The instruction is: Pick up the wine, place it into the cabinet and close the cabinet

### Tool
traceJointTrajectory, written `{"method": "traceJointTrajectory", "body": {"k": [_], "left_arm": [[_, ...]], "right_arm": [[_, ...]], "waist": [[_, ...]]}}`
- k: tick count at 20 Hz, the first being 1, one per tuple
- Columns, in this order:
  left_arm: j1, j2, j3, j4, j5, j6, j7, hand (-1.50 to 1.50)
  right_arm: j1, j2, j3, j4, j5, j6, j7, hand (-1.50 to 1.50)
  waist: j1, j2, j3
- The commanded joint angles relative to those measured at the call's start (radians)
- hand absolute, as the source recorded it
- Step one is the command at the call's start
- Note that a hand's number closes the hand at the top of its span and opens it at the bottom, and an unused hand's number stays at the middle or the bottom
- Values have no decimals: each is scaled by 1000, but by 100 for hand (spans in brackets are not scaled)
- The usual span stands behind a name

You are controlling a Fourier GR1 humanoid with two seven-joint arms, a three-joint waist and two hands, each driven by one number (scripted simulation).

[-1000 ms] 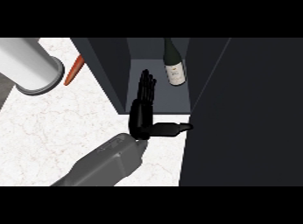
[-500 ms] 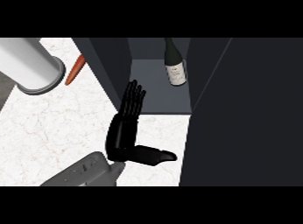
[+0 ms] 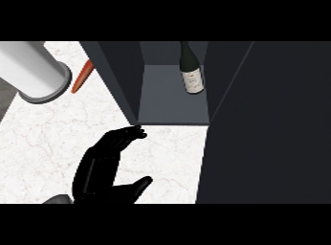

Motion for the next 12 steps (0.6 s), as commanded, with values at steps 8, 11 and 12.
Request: {"method": "traceJointTrajectory", "body": {"k": [8, 11, 12], "left_arm": [[275, 315, 151, -232, 37, -167, -37, 150], [329, 345, 181, -236, 41, -207, -67, 150], [363, 369, 178, -266, 38, -187, -60, -150]], "right_arm": [[107, 3, 189, -172, -128, 50, 98, 150], [40, 68, 361, -186, -26, -30, 185, 150], [3, 102, 420, -146, 21, -58, 195, 150]], "waist": [[-1, -2, -1], [1, -3, -2], [8, -4, -2]]}}
